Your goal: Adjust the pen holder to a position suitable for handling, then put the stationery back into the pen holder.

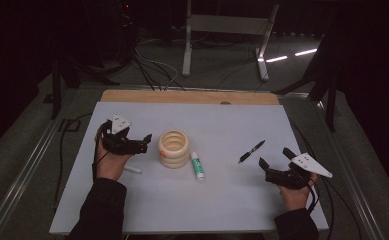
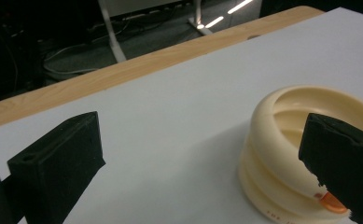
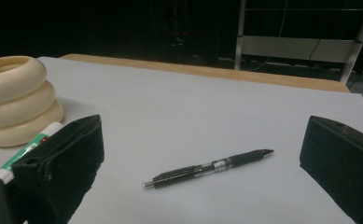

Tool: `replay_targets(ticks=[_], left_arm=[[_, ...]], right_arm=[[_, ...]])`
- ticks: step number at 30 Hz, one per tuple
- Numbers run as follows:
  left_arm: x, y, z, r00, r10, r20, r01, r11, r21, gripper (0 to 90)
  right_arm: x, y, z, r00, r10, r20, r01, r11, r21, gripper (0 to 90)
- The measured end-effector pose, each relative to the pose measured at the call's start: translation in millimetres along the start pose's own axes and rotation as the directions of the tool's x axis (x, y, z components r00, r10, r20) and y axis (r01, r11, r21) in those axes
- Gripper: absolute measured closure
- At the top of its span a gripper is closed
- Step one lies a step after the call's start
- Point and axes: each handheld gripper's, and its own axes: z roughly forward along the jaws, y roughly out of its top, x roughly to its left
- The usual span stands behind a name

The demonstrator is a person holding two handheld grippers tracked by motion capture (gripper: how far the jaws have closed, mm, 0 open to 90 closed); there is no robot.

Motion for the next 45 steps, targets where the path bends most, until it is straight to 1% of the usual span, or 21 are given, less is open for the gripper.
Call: replay_targets(ticks=[8,9,20,22,23,25,26,33,37,40,45], left_arm=[[7.5,-4.2,-6.3,0.9996,-0.011,-0.024,0.011,0.9999,-0.002,0.2],[9.1,-5.2,-6.9,0.9994,-0.019,-0.027,0.019,0.9998,0.000,0.2],[12.5,-9.2,-7.6,0.9981,-0.041,-0.045,0.041,0.9991,0.011,0.2],[12.6,-9.9,-8.1,0.9975,-0.045,-0.054,0.046,0.9988,0.015,0.2],[12.8,-11.0,-8.3,0.9968,-0.055,-0.057,0.056,0.9983,0.014,0.2],[12.9,-11.4,-8.3,0.9966,-0.054,-0.063,0.055,0.9983,0.017,0.2],[12.7,-13.0,-8.1,0.9956,-0.063,-0.070,0.065,0.9976,0.024,0.2],[13.3,-18.7,-8.1,0.9919,-0.082,-0.097,0.086,0.9957,0.037,0.2],[14.0,-22.2,-9.1,0.9925,-0.078,-0.094,0.082,0.9958,0.041,0.2],[16.0,-24.4,-10.3,0.9920,-0.086,-0.093,0.090,0.9951,0.041,0.2],[18.9,-27.7,-12.5,0.9921,-0.086,-0.091,0.090,0.9951,0.041,0.2]], right_arm=[[-0.1,-0.2,0.2,1.0000,0.000,0.001,0.000,1.000,0.002,0.0],[0.0,-0.2,0.2,1.0000,-0.001,0.001,0.001,1.000,0.002,0.0],[-0.2,-0.2,-0.1,1.0000,0.000,0.006,0.000,1.000,0.001,0.0],[-0.2,-0.2,-0.1,1.0000,0.001,0.007,-0.001,1.000,0.001,0.0],[-0.3,-0.3,0.0,1.0000,-0.001,0.007,0.001,1.000,0.002,0.0],[-0.1,-0.2,0.0,1.0000,0.000,0.007,0.000,1.000,0.002,0.0],[-0.1,-0.2,-0.1,1.0000,0.000,0.007,0.000,1.000,0.002,0.0],[-1.3,-0.3,-1.1,0.9999,0.006,0.010,-0.006,1.000,-0.002,0.0],[-0.2,-0.2,-0.6,1.0000,0.001,0.007,-0.001,1.000,0.000,0.0],[-0.3,-0.2,-0.1,1.0000,0.002,0.008,-0.002,1.000,-0.001,0.0],[-0.1,-0.2,0.3,1.0000,0.002,0.006,-0.002,1.000,0.000,0.0]])
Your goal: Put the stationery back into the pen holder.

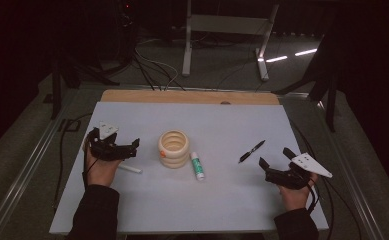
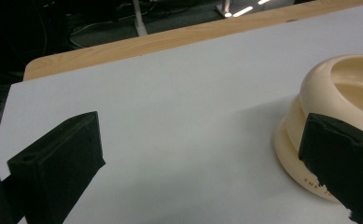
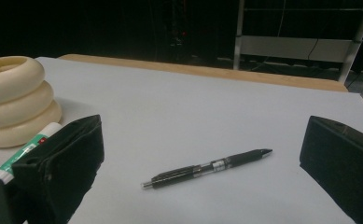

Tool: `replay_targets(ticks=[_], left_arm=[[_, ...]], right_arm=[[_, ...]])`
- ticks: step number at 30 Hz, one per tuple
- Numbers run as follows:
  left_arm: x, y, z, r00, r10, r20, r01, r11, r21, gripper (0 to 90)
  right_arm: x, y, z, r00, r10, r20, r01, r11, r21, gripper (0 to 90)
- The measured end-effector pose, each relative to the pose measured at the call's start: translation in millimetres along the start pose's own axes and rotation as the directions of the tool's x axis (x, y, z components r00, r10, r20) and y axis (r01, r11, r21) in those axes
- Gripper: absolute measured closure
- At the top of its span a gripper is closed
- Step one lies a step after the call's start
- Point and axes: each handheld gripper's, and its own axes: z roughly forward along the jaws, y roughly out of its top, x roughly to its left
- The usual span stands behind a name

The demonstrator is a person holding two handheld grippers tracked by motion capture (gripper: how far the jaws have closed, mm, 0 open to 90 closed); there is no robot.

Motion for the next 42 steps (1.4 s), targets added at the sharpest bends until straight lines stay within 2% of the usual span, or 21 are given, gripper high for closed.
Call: replay_targets(ticks=[4,6,9,13,14,21,23,24,27,32,35,38,39,40,42], left_arm=[[3.2,-3.5,-0.7,1.0000,0.009,0.002,-0.009,0.9999,0.008,0.2],[6.0,-5.8,-1.5,0.9996,0.009,0.025,-0.009,1.0000,0.003,0.2],[12.4,-10.3,-3.6,0.9980,0.032,0.055,-0.032,0.9995,0.006,0.2],[18.4,-13.6,-5.2,0.9963,0.029,0.081,-0.030,0.9996,0.002,0.2],[22.2,-15.6,-4.7,0.9938,0.027,0.108,-0.028,0.9995,0.011,0.2],[29.5,-19.4,-1.6,0.9853,0.054,0.162,-0.061,0.9973,0.040,0.2],[30.4,-22.1,0.4,0.9794,0.081,0.185,-0.093,0.9942,0.055,0.2],[30.4,-22.1,0.4,0.9794,0.081,0.185,-0.093,0.9942,0.055,0.2],[31.8,-26.6,3.4,0.9733,0.100,0.207,-0.118,0.9903,0.074,0.2],[34.8,-34.0,6.7,0.9685,0.118,0.219,-0.141,0.9855,0.094,0.1],[35.4,-38.1,9.5,0.9619,0.136,0.237,-0.167,0.9791,0.116,0.2],[36.4,-41.2,13.3,0.9572,0.126,0.261,-0.172,0.9715,0.163,0.2],[36.3,-43.1,16.5,0.9538,0.131,0.270,-0.186,0.9641,0.190,0.2],[36.3,-43.1,16.5,0.9538,0.131,0.270,-0.186,0.9641,0.190,0.2],[36.0,-44.3,19.7,0.9512,0.133,0.279,-0.194,0.9594,0.205,0.2]], right_arm=[[-0.1,0.0,-0.3,1.0000,0.001,0.000,-0.001,1.000,-0.001,0.0],[-0.2,0.0,-0.4,1.0000,0.001,0.001,-0.001,1.000,-0.001,0.0],[-0.2,0.1,-0.1,1.0000,0.001,0.000,-0.001,1.000,0.001,0.0],[0.3,0.0,-0.1,1.0000,0.000,-0.001,0.000,1.000,0.003,0.0],[0.4,0.1,-0.1,1.0000,-0.001,0.000,0.001,1.000,0.003,0.0],[0.5,-0.1,0.4,1.0000,0.000,0.000,0.000,1.000,0.005,0.0],[0.6,0.0,0.2,1.0000,-0.001,0.000,0.001,1.000,0.004,0.0],[0.6,0.0,0.1,1.0000,0.000,0.000,0.000,1.000,0.004,0.0],[0.3,-0.1,0.0,1.0000,0.001,0.001,-0.001,1.000,0.004,0.0],[0.6,0.0,0.0,1.0000,0.001,0.000,-0.001,1.000,0.004,0.0],[0.7,-0.1,0.2,1.0000,0.001,0.000,-0.001,1.000,0.005,0.0],[0.7,-0.1,0.3,1.0000,0.001,0.000,-0.001,1.000,0.006,0.0],[0.7,-0.1,0.4,1.0000,0.000,0.000,0.000,1.000,0.006,0.0],[0.7,-0.1,0.4,1.0000,0.000,0.000,0.000,1.000,0.006,0.0],[0.8,-0.1,0.4,1.0000,0.000,-0.001,0.000,1.000,0.006,0.0]])
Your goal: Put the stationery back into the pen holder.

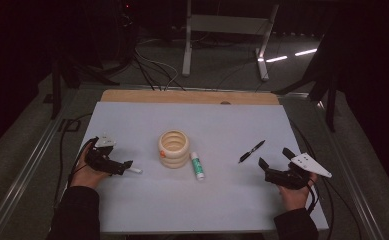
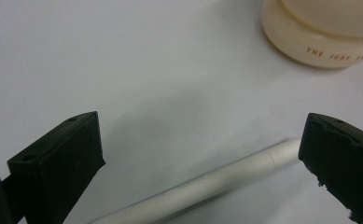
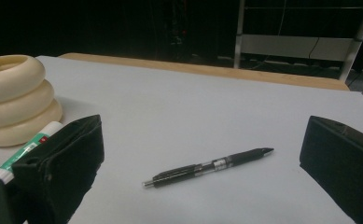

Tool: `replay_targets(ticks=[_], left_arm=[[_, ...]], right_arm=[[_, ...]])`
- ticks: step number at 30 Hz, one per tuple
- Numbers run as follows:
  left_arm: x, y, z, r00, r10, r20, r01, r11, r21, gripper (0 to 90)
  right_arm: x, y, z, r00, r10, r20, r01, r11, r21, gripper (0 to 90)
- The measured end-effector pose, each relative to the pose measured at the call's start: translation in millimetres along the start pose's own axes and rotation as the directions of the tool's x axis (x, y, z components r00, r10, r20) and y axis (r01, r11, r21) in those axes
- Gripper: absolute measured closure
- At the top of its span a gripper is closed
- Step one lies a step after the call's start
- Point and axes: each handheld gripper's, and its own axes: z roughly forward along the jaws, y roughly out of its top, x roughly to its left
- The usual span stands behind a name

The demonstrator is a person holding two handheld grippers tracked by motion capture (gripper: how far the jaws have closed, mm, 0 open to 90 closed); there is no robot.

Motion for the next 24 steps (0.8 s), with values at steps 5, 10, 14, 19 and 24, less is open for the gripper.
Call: replay_targets(ticks=[5,10,14,19,24], left_arm=[[0.8,-0.9,5.9,0.9993,0.021,0.030,-0.022,0.9989,0.040,2.1],[4.1,-3.7,9.4,0.9987,0.025,0.044,-0.029,0.9969,0.073,4.4],[5.6,-5.6,11.9,0.9984,0.027,0.049,-0.033,0.9931,0.112,11.4],[0.9,-7.2,16.2,0.9926,0.079,0.093,-0.093,0.9826,0.161,23.0],[-4.2,-6.4,16.9,0.9849,0.131,0.114,-0.152,0.9680,0.200,36.3]], right_arm=[[-0.3,0.0,0.0,1.0000,0.001,0.000,-0.001,1.000,0.000,0.0],[-0.4,0.0,0.0,1.0000,0.003,-0.001,-0.003,1.000,0.000,0.0],[-0.4,-0.1,0.2,1.0000,0.003,-0.003,-0.003,1.000,0.000,0.0],[-0.5,-0.1,0.2,1.0000,0.005,-0.003,-0.005,1.000,0.001,0.0],[-0.3,-0.2,0.2,1.0000,0.006,-0.003,-0.006,1.000,0.002,0.0]])
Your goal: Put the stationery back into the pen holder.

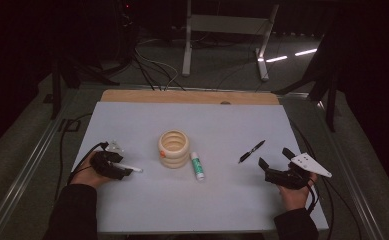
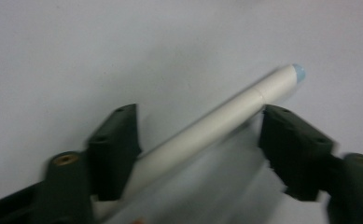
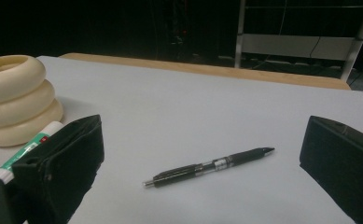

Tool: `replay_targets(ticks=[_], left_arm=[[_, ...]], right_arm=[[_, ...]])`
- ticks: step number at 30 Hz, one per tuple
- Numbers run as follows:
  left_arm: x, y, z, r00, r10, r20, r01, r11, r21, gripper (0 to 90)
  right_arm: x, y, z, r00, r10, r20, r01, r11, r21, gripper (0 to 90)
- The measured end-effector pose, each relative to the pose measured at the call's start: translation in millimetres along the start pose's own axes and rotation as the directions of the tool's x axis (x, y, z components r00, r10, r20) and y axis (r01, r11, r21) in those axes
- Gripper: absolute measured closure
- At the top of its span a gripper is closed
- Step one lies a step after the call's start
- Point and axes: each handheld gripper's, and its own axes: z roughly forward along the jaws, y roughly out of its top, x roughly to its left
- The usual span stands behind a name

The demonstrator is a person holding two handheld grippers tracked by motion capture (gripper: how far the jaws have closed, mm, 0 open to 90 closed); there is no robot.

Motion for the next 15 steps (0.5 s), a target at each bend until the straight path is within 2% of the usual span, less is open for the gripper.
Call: replay_targets(ticks=[2,3,4,5,7,9,15], left_arm=[[-2.0,3.3,-1.3,0.9993,0.034,0.012,-0.035,0.9992,0.021,46.1],[-3.6,5.4,-1.8,0.9985,0.050,0.022,-0.051,0.9982,0.033,63.3],[-5.2,7.4,-1.7,0.9972,0.069,0.030,-0.070,0.9965,0.046,63.3],[-6.5,9.6,-1.7,0.9960,0.083,0.033,-0.085,0.9945,0.062,76.1],[-8.4,14.8,-1.2,0.9946,0.097,0.037,-0.100,0.9902,0.098,79.2],[-8.0,15.6,-1.1,0.9948,0.094,0.039,-0.098,0.9899,0.103,79.4],[-4.4,13.2,-1.6,0.9965,0.062,0.056,-0.067,0.9942,0.084,79.4]], right_arm=[[0.0,0.0,0.1,1.0000,0.000,0.000,0.000,1.000,0.001,0.0],[0.0,0.0,0.1,1.0000,-0.001,0.000,0.001,1.000,-0.001,0.0],[0.0,0.0,0.1,1.0000,-0.001,0.000,0.001,1.000,-0.001,0.0],[0.0,0.0,0.1,1.0000,-0.001,0.000,0.001,1.000,0.000,0.0],[-0.1,0.1,-0.3,1.0000,0.000,0.000,0.000,1.000,-0.002,0.0],[-0.5,0.2,-0.7,1.0000,0.002,-0.001,-0.002,1.000,-0.004,0.0],[-0.6,0.2,-0.6,1.0000,0.003,0.000,-0.003,1.000,-0.002,0.1]])
